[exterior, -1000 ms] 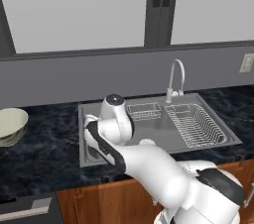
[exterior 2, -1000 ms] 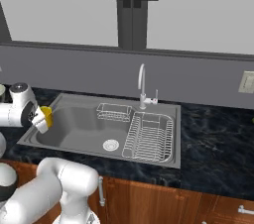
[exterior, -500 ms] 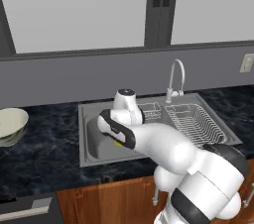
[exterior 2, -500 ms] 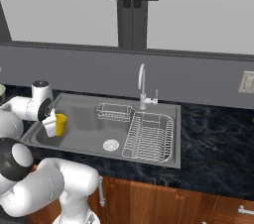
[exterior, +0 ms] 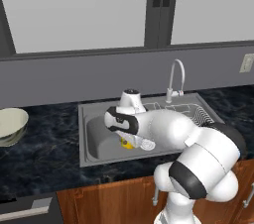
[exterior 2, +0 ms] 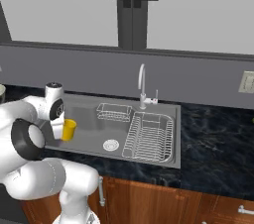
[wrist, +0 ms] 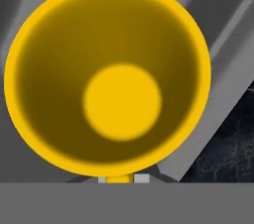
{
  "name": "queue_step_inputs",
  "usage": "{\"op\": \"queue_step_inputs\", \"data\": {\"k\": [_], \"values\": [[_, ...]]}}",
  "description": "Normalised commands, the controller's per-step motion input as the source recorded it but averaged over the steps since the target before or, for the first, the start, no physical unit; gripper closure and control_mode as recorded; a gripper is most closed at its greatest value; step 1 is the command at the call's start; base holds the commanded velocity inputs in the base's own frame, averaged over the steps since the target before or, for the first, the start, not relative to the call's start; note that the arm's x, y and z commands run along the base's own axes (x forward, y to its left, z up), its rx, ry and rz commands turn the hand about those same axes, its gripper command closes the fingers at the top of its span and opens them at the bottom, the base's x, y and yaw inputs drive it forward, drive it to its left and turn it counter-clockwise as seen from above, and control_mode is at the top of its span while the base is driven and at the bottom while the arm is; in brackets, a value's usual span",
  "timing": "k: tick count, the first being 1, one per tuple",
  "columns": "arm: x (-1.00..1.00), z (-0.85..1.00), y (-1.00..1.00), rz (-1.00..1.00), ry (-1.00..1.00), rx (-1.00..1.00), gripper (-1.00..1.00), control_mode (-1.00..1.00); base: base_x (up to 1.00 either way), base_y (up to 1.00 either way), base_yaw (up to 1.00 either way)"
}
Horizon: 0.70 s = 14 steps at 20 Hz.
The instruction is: Pick the mug and place it in the sink. Pick the bowl and place it in the open cabinet and then close the cabinet.
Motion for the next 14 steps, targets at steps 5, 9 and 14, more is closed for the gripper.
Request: {"op": "queue_step_inputs", "data": {"k": [5, 9, 14], "values": [[0.21, -0.33, -0.11, -0.11, 0.0, 0.0, 1.0, -1.0, 0.0, 0.0, 0.0], [0.42, -0.25, -0.02, -0.11, 0.01, 0.0, 1.0, -1.0, 0.0, 0.0, 0.0], [0.44, -0.31, -0.01, -0.11, 0.02, 0.0, 1.0, -1.0, 0.0, 0.0, 0.0]]}}
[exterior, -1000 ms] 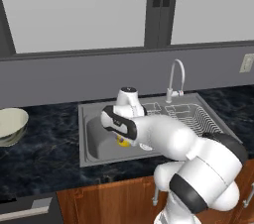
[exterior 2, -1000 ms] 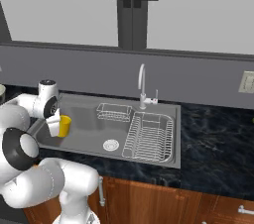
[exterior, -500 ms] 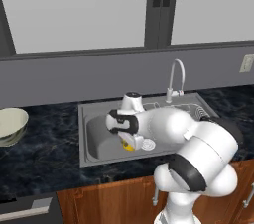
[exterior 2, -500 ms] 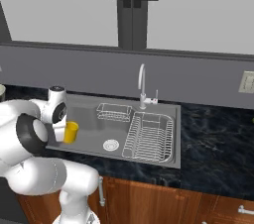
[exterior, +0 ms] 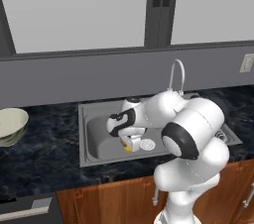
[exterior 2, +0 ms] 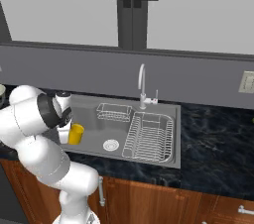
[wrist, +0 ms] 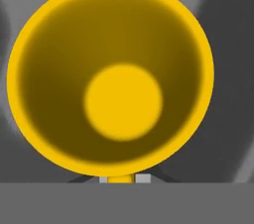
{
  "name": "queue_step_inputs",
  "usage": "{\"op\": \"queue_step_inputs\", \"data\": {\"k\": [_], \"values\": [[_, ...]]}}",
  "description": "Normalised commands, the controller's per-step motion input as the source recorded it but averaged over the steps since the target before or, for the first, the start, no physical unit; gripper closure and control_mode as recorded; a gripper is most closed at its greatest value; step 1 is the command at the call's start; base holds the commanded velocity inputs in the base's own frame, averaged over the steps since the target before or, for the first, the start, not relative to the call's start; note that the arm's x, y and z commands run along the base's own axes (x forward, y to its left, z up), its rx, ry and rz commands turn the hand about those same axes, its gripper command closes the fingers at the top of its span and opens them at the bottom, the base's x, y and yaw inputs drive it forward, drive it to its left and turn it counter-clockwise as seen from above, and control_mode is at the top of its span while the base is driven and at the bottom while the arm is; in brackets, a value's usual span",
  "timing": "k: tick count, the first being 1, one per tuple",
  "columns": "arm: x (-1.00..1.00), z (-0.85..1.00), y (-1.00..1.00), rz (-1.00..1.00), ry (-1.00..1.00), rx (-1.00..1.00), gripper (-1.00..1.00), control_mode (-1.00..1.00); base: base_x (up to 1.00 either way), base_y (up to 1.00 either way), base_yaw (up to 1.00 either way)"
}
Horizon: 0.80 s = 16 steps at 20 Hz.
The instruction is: Pick the mug and place it in the sink. Pick the bowl and place it in the open cabinet and then close the cabinet.
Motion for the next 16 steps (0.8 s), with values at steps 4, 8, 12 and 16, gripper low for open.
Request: {"op": "queue_step_inputs", "data": {"k": [4, 8, 12, 16], "values": [[0.31, -0.31, -0.08, -0.1, 0.05, 0.0, 1.0, -1.0, 0.0, 0.0, 0.0], [0.31, -0.34, -0.07, -0.09, 0.02, 0.0, 1.0, -1.0, 0.0, 0.0, 0.0], [0.48, -0.36, -0.02, -0.05, 0.0, -0.01, 1.0, -1.0, 0.0, 0.0, 0.0], [0.36, -0.39, 0.0, 0.0, -0.01, -0.07, 1.0, -1.0, 0.0, 0.0, 0.0]]}}
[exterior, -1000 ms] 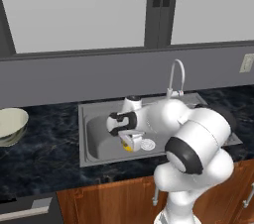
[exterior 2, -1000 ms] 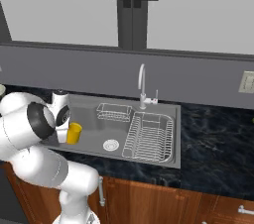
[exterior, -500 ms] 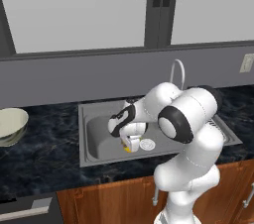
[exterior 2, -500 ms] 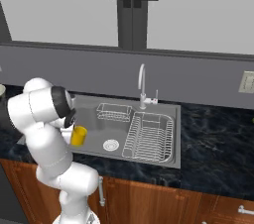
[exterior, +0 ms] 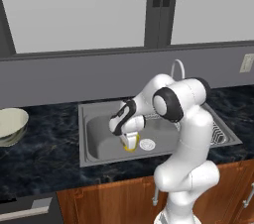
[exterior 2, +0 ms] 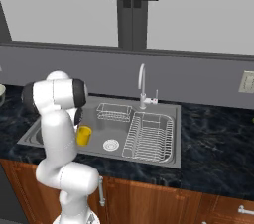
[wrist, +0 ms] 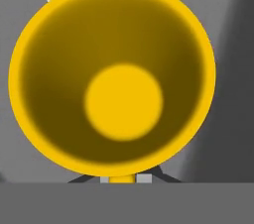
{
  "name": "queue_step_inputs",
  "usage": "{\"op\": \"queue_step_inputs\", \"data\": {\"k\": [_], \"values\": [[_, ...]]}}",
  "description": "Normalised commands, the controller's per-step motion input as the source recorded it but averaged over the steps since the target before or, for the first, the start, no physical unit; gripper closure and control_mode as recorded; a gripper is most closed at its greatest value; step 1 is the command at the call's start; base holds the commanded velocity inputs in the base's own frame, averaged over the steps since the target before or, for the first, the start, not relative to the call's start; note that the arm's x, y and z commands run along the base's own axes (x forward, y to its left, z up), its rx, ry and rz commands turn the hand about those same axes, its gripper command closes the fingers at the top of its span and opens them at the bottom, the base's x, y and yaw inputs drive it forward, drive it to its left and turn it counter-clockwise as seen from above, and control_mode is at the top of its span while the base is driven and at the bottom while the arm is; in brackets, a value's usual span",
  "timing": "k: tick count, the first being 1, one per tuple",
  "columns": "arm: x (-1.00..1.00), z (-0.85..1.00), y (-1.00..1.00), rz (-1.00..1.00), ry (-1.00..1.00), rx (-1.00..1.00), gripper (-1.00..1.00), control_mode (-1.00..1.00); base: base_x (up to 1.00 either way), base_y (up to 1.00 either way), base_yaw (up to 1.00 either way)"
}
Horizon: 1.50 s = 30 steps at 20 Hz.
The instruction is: Pick the mug and place it in the sink. Pick the bowl and place it in the open cabinet and then close the cabinet.
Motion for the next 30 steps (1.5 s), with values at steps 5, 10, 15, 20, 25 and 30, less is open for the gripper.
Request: {"op": "queue_step_inputs", "data": {"k": [5, 10, 15, 20, 25, 30], "values": [[0.03, -0.56, 0.0, 0.0, -0.11, -0.1, 1.0, -1.0, 0.0, 0.0, 0.0], [0.22, -0.24, -0.14, 0.0, -0.04, -0.02, 1.0, -1.0, 0.0, 0.0, 0.0], [0.55, 0.0, -0.23, 0.0, 0.01, 0.0, 1.0, -1.0, 0.0, 0.0, 0.0], [0.46, -0.06, -0.11, 0.0, 0.0, 0.0, 1.0, -1.0, 0.0, 0.0, 0.0], [0.4, -0.23, 0.0, 0.0, 0.0, 0.0, 1.0, -1.0, 0.0, 0.0, 0.0], [0.29, -0.37, 0.0, 0.0, 0.0, 0.0, 1.0, -1.0, 0.0, 0.0, 0.0]]}}
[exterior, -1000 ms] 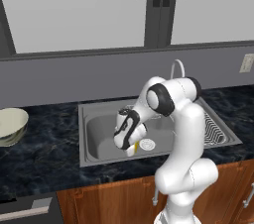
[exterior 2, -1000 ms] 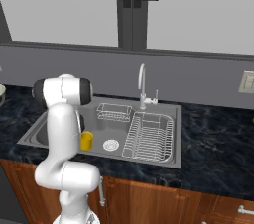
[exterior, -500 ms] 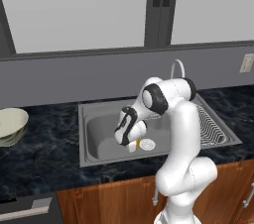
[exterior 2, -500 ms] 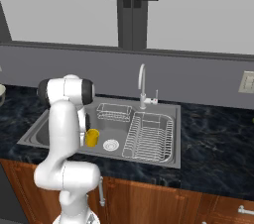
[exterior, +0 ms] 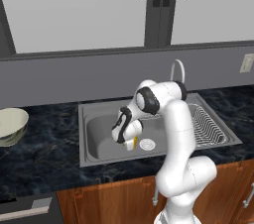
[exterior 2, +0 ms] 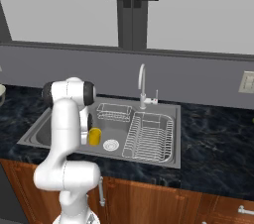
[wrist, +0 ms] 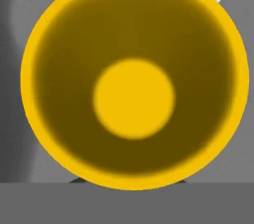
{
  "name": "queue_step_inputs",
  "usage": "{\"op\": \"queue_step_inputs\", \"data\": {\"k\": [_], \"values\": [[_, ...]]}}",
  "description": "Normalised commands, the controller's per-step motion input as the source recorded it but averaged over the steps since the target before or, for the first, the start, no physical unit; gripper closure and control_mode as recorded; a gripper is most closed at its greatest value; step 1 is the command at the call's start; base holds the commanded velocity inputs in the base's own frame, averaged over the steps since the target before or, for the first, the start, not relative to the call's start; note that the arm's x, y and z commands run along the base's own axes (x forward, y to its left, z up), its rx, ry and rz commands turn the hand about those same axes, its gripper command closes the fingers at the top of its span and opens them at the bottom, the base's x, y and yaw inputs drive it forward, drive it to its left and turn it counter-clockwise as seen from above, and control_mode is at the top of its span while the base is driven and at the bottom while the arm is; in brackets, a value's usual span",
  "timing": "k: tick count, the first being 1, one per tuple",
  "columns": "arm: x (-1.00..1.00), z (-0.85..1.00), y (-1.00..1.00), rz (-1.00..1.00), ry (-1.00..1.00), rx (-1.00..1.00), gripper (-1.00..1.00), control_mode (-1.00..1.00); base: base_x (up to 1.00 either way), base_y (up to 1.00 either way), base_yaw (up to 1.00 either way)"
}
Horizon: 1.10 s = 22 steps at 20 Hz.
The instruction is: Pick the mug and place it in the sink. Pick the bowl and place it in the open cabinet and then close the cabinet.
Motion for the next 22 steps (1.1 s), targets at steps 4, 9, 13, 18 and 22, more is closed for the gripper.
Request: {"op": "queue_step_inputs", "data": {"k": [4, 9, 13, 18, 22], "values": [[0.32, -0.41, 0.0, 0.0, 0.0, 0.0, 1.0, -1.0, 0.0, 0.0, 0.0], [-0.01, -0.22, -0.11, -0.01, -0.01, 0.0, -1.0, -1.0, 0.0, 0.0, 0.0], [-0.39, 0.12, -0.21, -0.01, -0.07, 0.0, -1.0, -1.0, 0.0, 0.0, 0.0], [0.0, 0.78, 0.01, 0.0, 0.02, -0.01, -1.0, -1.0, 0.0, 0.0, 0.0], [0.0, 1.0, 0.1, 0.07, 0.1, -0.06, -1.0, -1.0, 0.0, 0.0, 0.0]]}}
